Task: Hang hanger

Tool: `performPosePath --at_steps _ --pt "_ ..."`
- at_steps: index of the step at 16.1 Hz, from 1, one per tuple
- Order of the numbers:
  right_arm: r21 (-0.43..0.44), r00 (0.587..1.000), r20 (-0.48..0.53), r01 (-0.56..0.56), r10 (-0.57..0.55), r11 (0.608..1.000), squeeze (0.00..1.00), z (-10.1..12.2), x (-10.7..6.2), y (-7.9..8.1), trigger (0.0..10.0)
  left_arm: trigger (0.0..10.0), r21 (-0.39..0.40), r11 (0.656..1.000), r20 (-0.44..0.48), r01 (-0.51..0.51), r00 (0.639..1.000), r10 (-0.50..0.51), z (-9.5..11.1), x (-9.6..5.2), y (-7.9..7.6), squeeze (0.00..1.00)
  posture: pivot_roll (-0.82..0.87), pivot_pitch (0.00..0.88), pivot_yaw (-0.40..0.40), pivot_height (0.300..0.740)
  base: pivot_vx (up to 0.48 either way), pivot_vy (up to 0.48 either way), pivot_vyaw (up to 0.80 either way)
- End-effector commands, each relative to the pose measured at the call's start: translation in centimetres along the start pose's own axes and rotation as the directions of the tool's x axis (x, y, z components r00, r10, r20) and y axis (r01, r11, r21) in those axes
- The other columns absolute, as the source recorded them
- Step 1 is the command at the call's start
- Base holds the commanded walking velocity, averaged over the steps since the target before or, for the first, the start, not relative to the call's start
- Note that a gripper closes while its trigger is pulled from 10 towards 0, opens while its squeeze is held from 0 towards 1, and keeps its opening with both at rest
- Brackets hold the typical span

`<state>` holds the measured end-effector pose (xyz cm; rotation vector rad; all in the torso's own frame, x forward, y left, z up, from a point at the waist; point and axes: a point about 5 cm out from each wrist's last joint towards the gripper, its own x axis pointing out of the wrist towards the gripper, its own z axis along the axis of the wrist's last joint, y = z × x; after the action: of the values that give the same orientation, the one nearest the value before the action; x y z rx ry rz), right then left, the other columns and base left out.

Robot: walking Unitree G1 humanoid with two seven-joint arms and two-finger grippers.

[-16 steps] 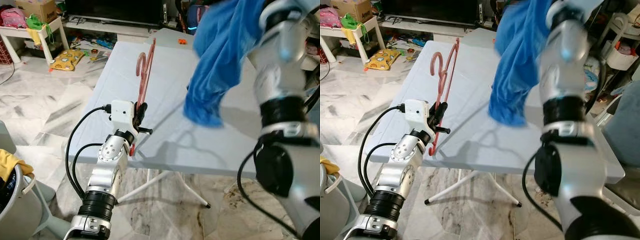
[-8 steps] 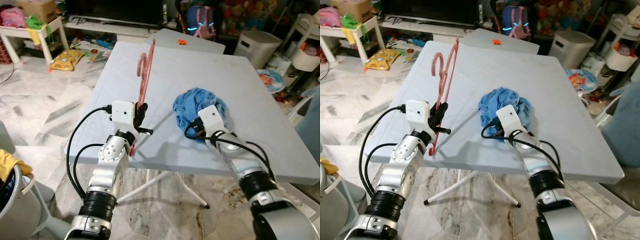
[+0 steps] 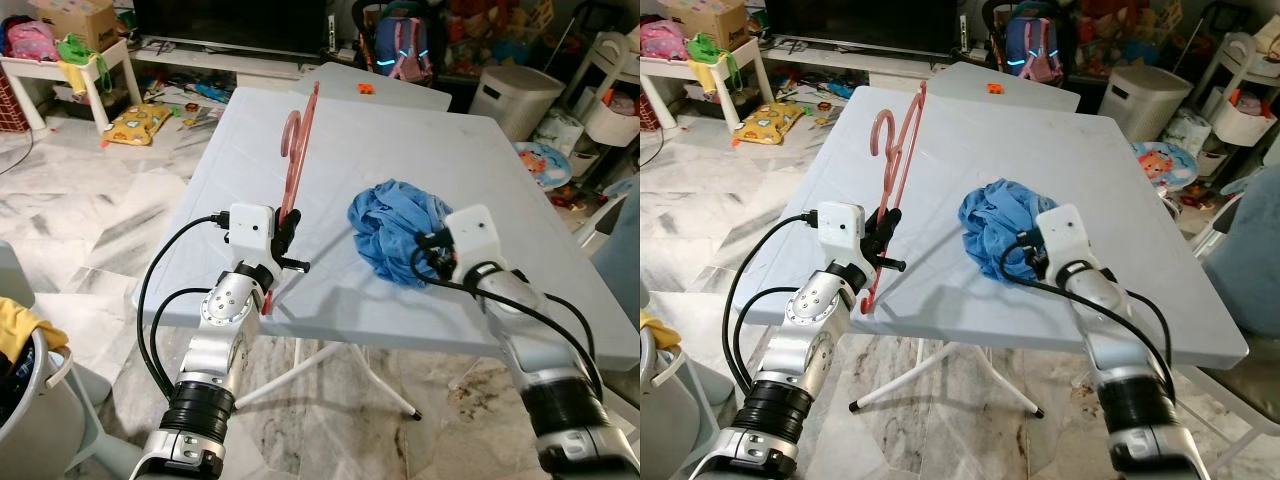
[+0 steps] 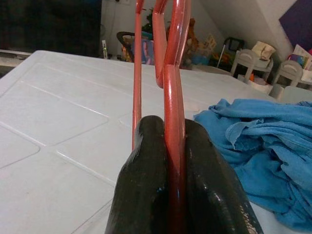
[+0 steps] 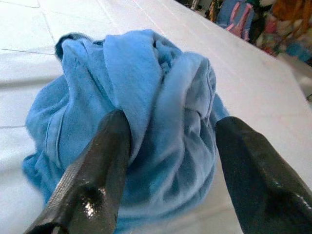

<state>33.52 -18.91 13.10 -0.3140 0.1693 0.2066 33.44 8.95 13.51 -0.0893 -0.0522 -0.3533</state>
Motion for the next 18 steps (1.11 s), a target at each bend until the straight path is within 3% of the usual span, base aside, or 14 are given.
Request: performPosePath --at_steps 1,3,4,6,8,9,11,12,14,18 --pt "0.009 1.000 0.012 0.009 -0.009 1.000 1.00 0.4 -0.7 -0.9 10.0 10.0 -0.001 1.000 -0.032 0.015 0.999 -0.015 -0.6 0.0 -0.3 0.00 0.08 0.000 -0.088 0.740 0.000 0.000 0.00" --pt "0.057 0.991 0.135 -0.002 -0.005 0.998 1.00 1.4 -2.5 -2.3 10.0 10.0 0.003 1.000 -0.034 0.014 0.999 -0.014 -0.6 0.0 -0.1 0.00 0.07 0.000 -0.084 0.740 0.000 0.000 0.00" --pt "0.118 0.979 0.202 -0.060 0.036 0.991 1.00 2.2 -3.6 -2.8 10.0 10.0 0.005 1.000 -0.035 0.014 0.999 -0.013 -0.6 0.0 0.0 0.00 0.07 0.000 -0.081 0.740 0.000 0.000 0.00" --pt "0.167 0.967 0.225 -0.156 0.117 0.973 1.00 2.3 -4.7 -2.6 10.0 10.0 0.004 1.000 -0.035 0.017 0.999 -0.017 -0.6 0.0 -0.1 0.00 0.07 0.000 -0.081 0.740 0.000 0.000 0.00" --pt "0.177 0.938 0.201 -0.318 0.283 0.931 1.00 1.4 -6.1 -1.1 10.0 10.0 0.003 1.000 -0.038 0.022 0.999 -0.022 -0.7 0.0 -0.2 0.00 0.07 0.000 -0.081 0.740 0.000 0.000 0.00" --pt "0.211 0.909 0.171 -0.410 0.380 0.887 1.00 0.4 -7.0 -0.1 10.0 10.0 0.002 1.000 -0.039 0.022 0.999 -0.021 -0.7 -0.1 -0.2 0.00 0.07 0.000 -0.085 0.740 0.000 0.000 0.00" --pt "0.227 0.867 0.095 -0.497 0.489 0.838 1.00 -1.4 -7.8 1.5 10.0 10.0 0.003 1.000 -0.040 0.021 0.999 -0.021 -0.7 -0.2 -0.1 0.00 0.08 0.000 -0.085 0.740 0.000 0.000 0.00" --pt "0.226 0.850 0.060 -0.522 0.523 0.822 1.00 -2.2 -7.6 2.5 10.0 10.0 0.005 1.000 -0.042 0.022 0.999 -0.022 -0.7 -0.2 -0.1 0.00 0.09 0.000 -0.084 0.740 0.000 0.000 0.00" --pt "0.237 0.860 0.042 -0.503 0.509 0.831 1.00 -2.6 -6.4 3.3 10.0 10.0 0.008 1.000 -0.043 0.025 0.999 -0.025 -0.7 -0.2 0.0 0.00 0.09 0.000 -0.081 0.740 0.000 0.000 0.00" --pt "0.289 0.900 0.024 -0.423 0.435 0.859 1.00 -1.3 -1.6 5.4 10.0 10.0 0.012 0.999 -0.033 0.031 0.999 -0.030 -0.3 0.0 -0.1 0.00 0.11 0.000 -0.085 0.740 0.000 0.000 0.00"
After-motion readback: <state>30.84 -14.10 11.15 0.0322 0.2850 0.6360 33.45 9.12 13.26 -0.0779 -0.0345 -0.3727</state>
